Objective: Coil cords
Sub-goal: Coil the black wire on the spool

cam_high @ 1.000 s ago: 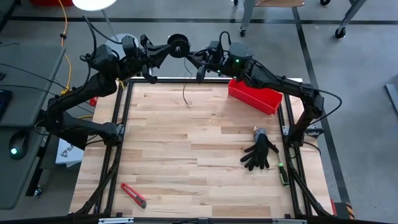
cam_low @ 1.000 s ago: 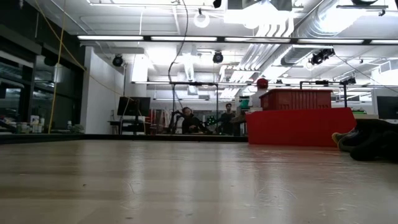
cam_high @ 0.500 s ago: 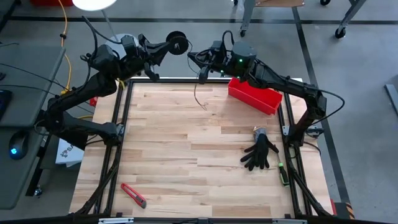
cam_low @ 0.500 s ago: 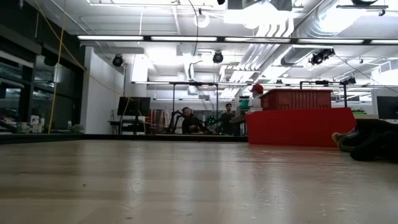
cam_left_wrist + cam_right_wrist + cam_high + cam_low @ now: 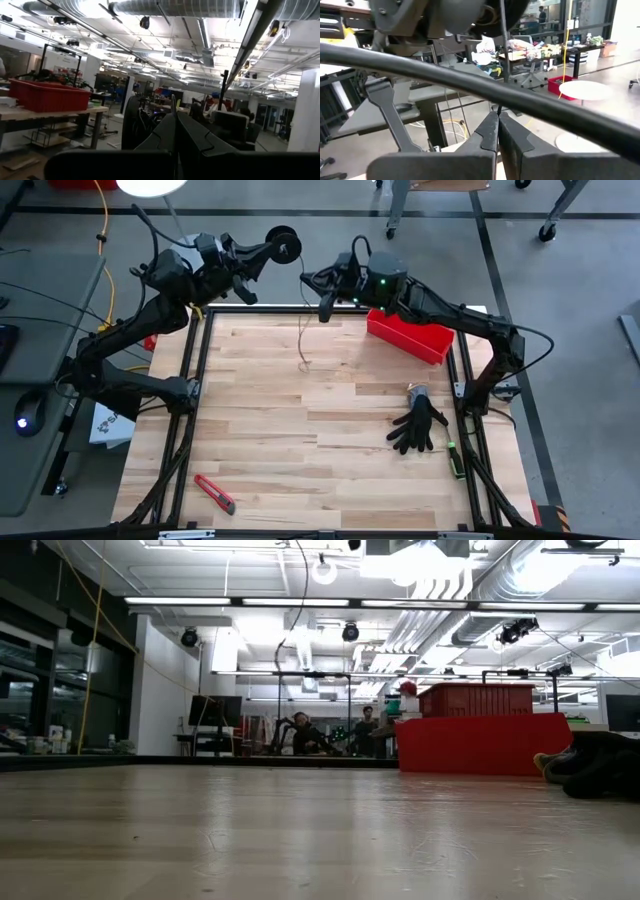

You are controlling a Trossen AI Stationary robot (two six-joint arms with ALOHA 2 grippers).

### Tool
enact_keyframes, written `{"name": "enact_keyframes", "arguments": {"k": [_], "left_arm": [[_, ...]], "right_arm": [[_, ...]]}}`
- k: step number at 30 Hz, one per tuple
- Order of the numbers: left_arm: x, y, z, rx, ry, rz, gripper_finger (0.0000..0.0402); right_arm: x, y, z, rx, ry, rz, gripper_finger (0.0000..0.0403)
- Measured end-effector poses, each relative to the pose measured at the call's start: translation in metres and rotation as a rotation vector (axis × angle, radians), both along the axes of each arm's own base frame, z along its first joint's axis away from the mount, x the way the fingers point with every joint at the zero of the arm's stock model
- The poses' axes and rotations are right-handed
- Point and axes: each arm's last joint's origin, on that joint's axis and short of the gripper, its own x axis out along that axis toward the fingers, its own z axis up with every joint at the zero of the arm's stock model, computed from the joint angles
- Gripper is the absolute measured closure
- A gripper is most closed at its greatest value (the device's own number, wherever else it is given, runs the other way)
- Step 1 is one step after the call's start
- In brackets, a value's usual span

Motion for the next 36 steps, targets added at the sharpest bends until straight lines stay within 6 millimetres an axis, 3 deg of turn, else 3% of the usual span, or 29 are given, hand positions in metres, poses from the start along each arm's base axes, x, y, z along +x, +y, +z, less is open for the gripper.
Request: {"name": "enact_keyframes", "arguments": {"k": [11,20,25,36], "left_arm": [[0.0,0.0,-0.001,-0.003,0.008,-0.002,0.04],[0.0,0.0,-0.001,-0.003,0.007,-0.001,0.04],[-0.003,-0.001,0.001,0.008,0.006,0.004,0.04],[-0.01,-0.001,-0.002,-0.029,0.064,0.01,0.04]], "right_arm": [[0.0,0.0,-0.002,-0.027,0.029,0.0,0.0396],[0.0,0.0,-0.004,-0.055,0.064,0.0,0.0302],[-0.004,-0.001,-0.005,-0.051,0.094,-0.085,0.0254],[-0.01,0.0,-0.003,-0.077,0.141,-0.088,0.0245]]}}
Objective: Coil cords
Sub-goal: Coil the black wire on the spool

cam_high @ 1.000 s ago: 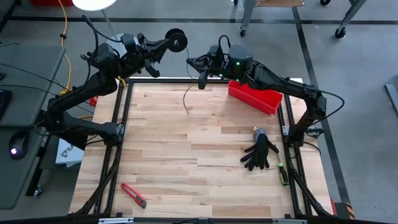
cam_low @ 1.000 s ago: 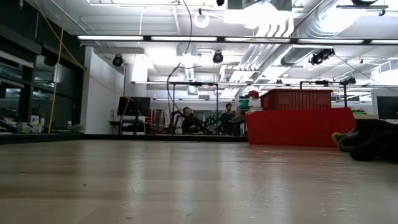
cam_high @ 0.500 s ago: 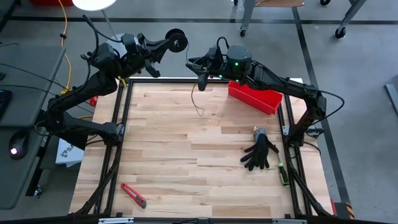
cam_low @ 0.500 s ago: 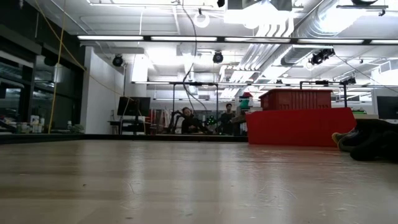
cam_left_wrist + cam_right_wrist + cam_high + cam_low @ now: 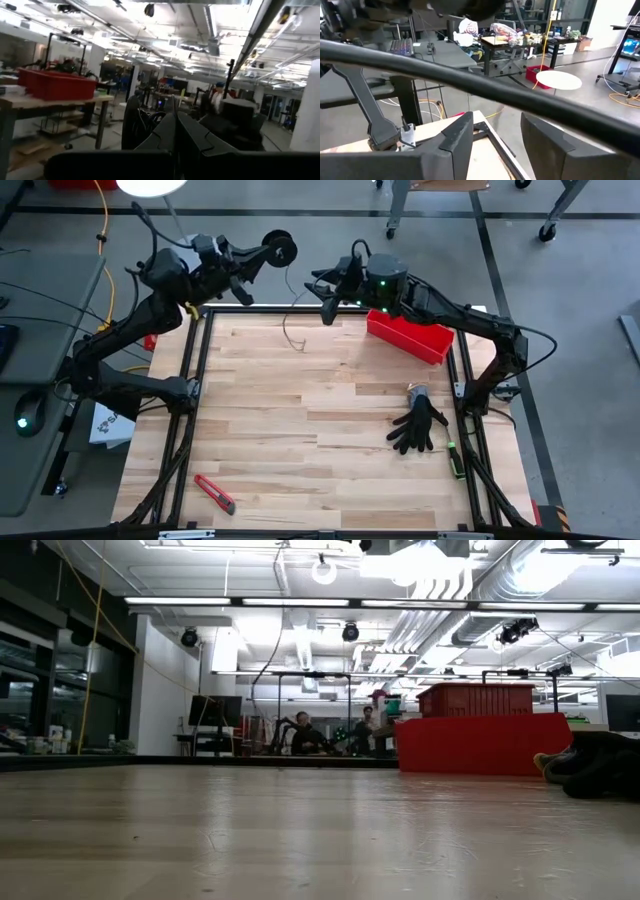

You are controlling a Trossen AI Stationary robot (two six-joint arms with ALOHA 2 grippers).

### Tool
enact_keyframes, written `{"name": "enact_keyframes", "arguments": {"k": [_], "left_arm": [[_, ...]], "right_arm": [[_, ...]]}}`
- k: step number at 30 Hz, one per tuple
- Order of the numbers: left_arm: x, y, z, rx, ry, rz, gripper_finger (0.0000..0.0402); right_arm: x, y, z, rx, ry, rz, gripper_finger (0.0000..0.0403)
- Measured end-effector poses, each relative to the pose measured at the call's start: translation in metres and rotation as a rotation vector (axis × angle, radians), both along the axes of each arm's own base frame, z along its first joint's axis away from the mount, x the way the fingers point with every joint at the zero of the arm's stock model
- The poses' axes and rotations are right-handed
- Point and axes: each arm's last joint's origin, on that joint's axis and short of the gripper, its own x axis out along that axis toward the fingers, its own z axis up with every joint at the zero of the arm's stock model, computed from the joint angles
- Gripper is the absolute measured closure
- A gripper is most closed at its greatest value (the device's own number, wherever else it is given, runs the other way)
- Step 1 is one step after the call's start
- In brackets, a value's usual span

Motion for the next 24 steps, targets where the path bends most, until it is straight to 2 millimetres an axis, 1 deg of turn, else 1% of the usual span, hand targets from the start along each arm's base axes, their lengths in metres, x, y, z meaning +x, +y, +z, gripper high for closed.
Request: {"name": "enact_keyframes", "arguments": {"k": [8,13,24], "left_arm": [[-0.0009,-0.0016,-0.0003,0.058,0.038,-0.016,0.0401],[-0.0004,-0.0013,-0.0024,0.049,0.06,-0.017,0.0401],[-0.0032,-0.0025,-0.0008,0.047,0.05,-0.016,0.0401]], "right_arm": [[0.0,-0.0001,-0.0001,-0.015,0.008,0.0,0.0245],[-0.0001,-0.0001,-0.0001,-0.028,0.014,0.002,0.0245],[-0.0001,-0.0002,-0.0002,-0.014,0.008,-0.003,0.0245]]}}
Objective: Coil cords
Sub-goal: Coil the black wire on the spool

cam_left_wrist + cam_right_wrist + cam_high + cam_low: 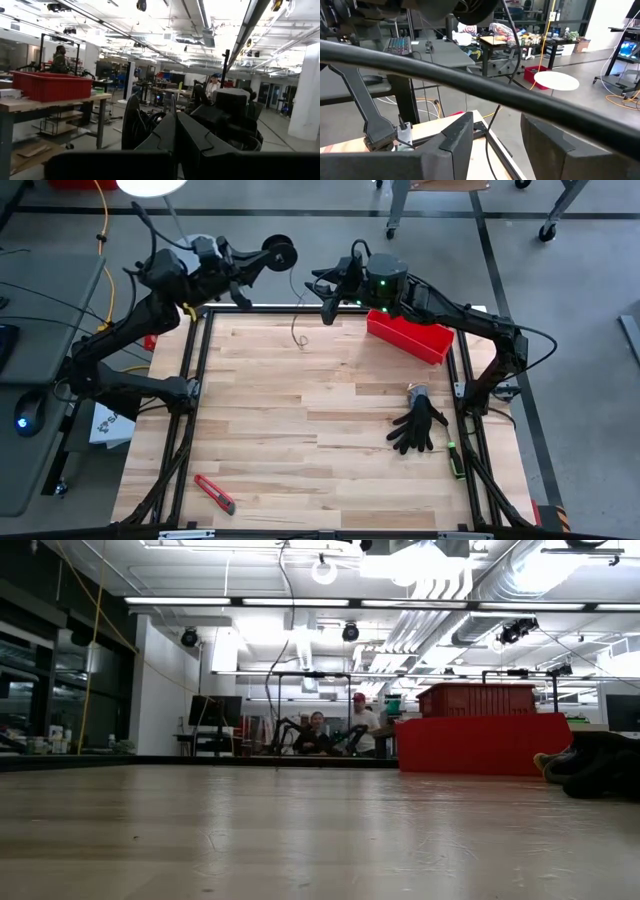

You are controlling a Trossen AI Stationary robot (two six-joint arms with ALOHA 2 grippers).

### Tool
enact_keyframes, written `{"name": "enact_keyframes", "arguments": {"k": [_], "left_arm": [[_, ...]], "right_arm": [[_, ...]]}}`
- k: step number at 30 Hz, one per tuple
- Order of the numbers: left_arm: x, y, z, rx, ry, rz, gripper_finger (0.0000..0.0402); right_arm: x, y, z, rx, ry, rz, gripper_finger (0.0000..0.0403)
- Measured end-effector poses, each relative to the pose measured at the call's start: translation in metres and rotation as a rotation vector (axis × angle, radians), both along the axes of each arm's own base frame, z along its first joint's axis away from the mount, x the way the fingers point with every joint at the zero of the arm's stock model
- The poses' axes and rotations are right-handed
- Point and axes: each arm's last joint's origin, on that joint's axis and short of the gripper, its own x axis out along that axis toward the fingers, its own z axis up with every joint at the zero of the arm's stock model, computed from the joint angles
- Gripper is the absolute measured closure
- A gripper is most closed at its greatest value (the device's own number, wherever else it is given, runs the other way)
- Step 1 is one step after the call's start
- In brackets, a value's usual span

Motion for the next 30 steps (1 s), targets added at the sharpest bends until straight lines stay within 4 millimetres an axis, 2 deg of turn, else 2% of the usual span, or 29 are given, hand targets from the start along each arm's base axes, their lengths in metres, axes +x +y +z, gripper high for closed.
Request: {"name": "enact_keyframes", "arguments": {"k": [12,24,30], "left_arm": [[-0.007,-0.005,0.003,0.007,-0.003,-0.057,0.0401],[-0.014,-0.007,0.005,0.009,0.002,-0.017,0.0401],[-0.012,-0.008,0.001,-0.008,0.032,-0.055,0.0401]], "right_arm": [[-0.002,0.001,0.0,0.05,0.003,0.021,0.0245],[-0.002,0.004,-0.001,0.047,0.016,0.029,0.0245],[-0.005,0.005,0.002,0.004,0.028,0.035,0.0245]]}}
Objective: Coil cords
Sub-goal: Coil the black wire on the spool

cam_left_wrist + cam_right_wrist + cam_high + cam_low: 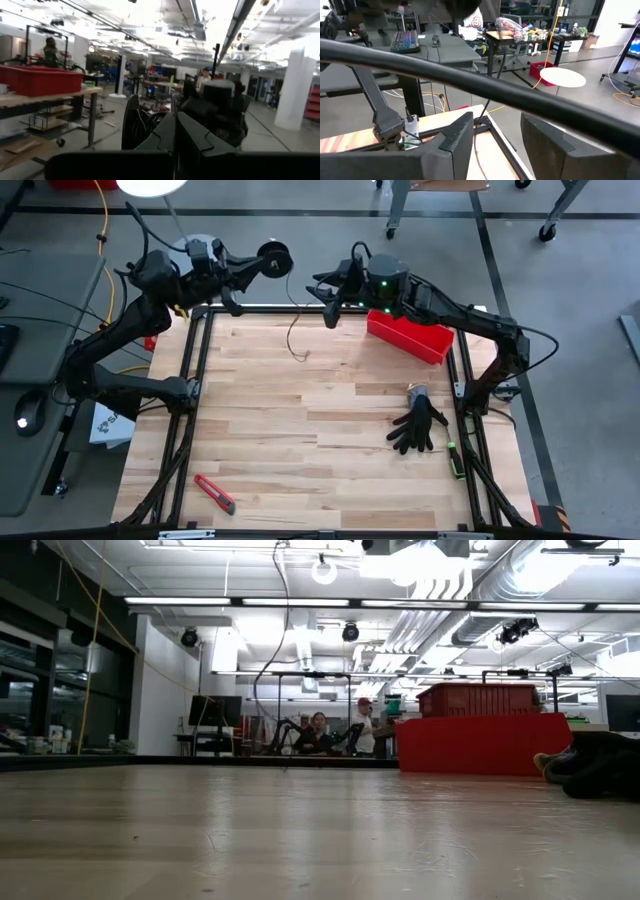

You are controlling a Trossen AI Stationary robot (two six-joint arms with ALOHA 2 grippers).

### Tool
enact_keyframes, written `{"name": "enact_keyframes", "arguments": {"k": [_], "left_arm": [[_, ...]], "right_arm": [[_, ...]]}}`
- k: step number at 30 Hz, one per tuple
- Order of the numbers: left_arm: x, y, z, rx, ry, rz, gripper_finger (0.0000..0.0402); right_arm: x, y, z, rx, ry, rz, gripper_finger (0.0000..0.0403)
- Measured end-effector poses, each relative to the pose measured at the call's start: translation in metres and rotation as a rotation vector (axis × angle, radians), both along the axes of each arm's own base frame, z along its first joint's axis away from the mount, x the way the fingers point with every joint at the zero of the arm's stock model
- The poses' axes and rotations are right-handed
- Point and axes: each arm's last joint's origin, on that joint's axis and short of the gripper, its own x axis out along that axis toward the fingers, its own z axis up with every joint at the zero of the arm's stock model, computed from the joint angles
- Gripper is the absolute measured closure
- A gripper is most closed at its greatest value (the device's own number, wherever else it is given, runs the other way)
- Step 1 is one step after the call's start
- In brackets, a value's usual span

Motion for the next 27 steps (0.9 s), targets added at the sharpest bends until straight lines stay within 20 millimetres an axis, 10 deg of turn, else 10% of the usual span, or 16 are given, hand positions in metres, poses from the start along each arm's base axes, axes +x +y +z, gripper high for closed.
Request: {"name": "enact_keyframes", "arguments": {"k": [15,27], "left_arm": [[-0.006,-0.006,0.0,0.035,-0.004,-0.007,0.0401],[0.014,-0.004,-0.036,-0.049,-0.138,-0.055,0.0401]], "right_arm": [[-0.021,0.003,0.008,-0.006,0.06,-0.01,0.0245],[-0.035,0.005,0.014,0.003,0.091,-0.014,0.0245]]}}
